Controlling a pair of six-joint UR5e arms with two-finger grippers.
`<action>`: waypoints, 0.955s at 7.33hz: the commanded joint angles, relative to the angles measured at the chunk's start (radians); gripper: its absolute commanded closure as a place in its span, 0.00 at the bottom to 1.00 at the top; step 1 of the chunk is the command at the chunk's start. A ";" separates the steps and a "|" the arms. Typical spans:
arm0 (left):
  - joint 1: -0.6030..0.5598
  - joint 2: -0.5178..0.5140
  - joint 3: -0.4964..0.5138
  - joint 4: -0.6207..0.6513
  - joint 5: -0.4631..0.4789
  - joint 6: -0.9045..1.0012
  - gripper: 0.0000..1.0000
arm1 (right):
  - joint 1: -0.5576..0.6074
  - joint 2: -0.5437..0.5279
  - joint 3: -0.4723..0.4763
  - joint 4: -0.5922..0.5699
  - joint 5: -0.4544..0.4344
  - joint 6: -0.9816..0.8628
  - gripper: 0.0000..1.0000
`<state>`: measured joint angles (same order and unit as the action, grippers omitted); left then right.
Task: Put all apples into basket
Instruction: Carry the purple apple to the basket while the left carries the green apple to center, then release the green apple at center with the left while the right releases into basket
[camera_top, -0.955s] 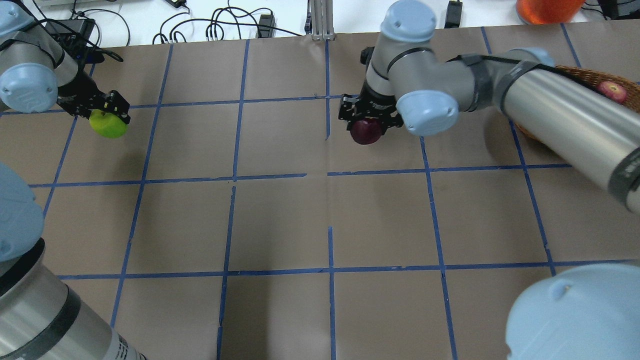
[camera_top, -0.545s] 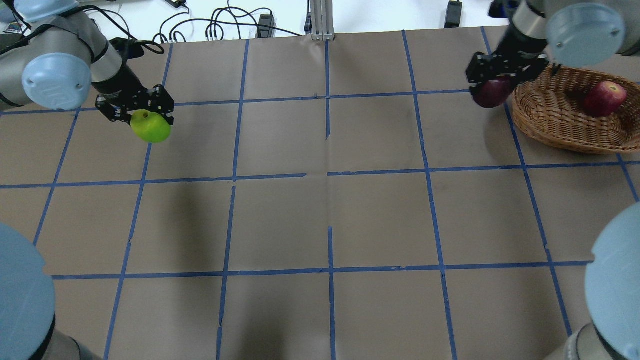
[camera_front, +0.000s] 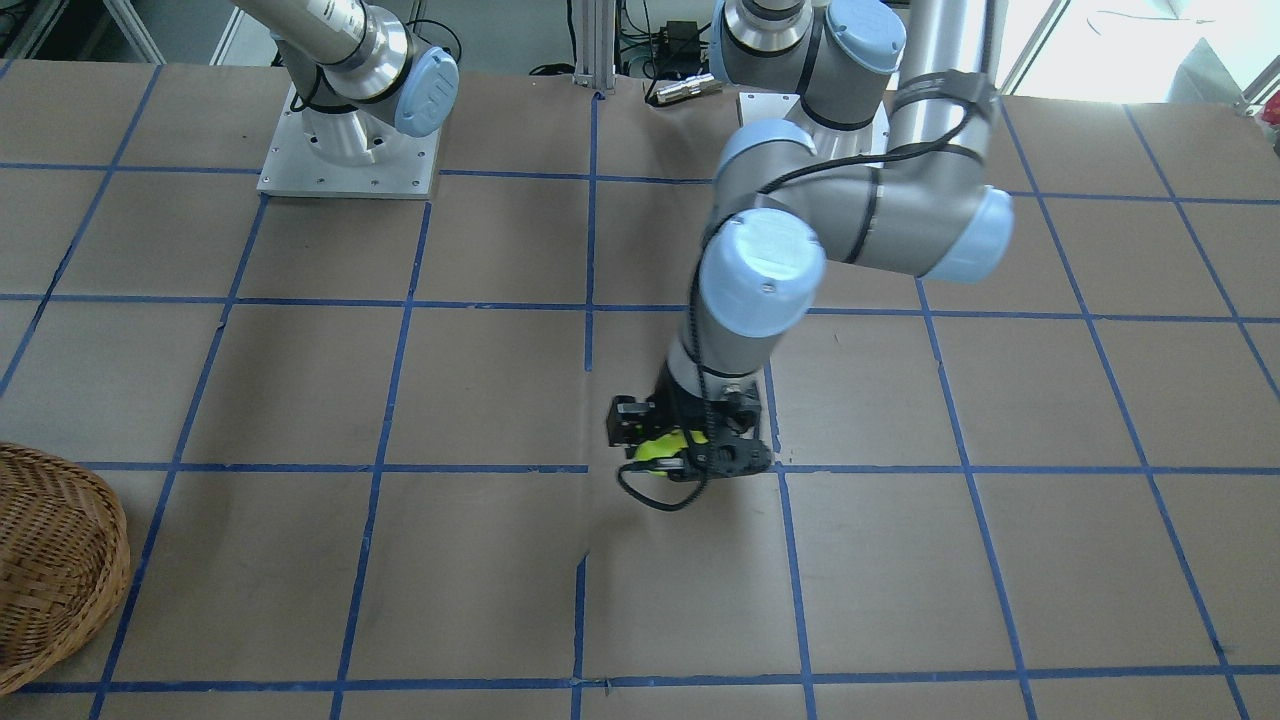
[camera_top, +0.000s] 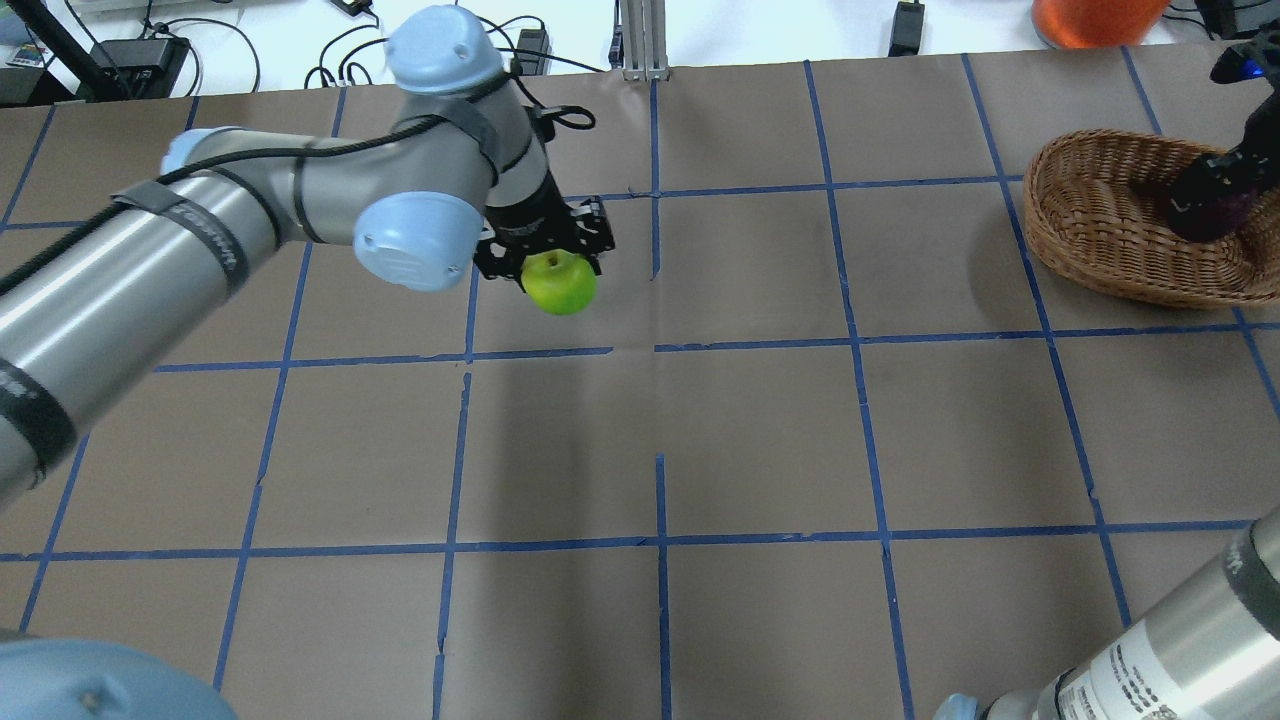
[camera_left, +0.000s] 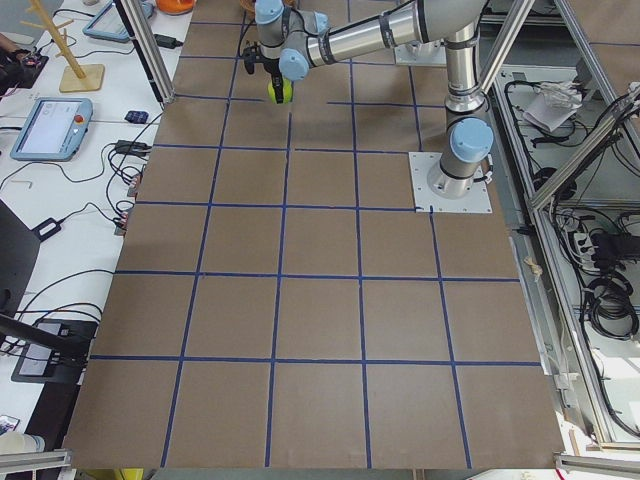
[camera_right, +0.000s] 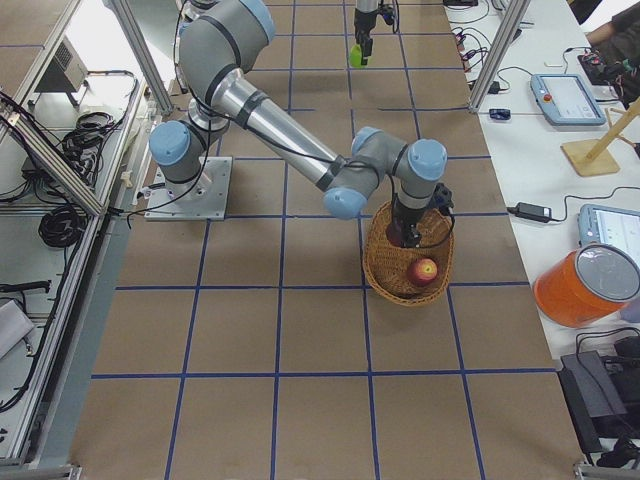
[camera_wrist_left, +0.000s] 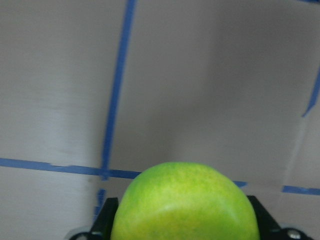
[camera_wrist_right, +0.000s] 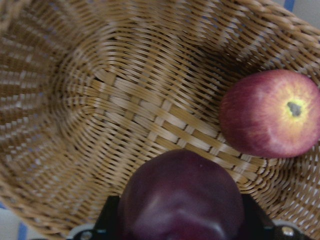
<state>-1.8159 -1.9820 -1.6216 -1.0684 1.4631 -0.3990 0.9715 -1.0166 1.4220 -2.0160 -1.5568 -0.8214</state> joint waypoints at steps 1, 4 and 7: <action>-0.103 -0.085 -0.015 0.124 -0.033 -0.066 0.47 | -0.031 0.038 -0.014 -0.049 0.012 -0.058 0.00; -0.114 -0.127 -0.032 0.153 -0.023 -0.047 0.00 | 0.060 -0.049 -0.034 0.090 0.003 0.090 0.00; -0.073 -0.017 -0.011 0.099 -0.021 -0.046 0.00 | 0.278 -0.158 -0.015 0.235 0.017 0.397 0.00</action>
<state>-1.9104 -2.0564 -1.6414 -0.9331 1.4422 -0.4460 1.1585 -1.1273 1.3962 -1.8424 -1.5465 -0.5663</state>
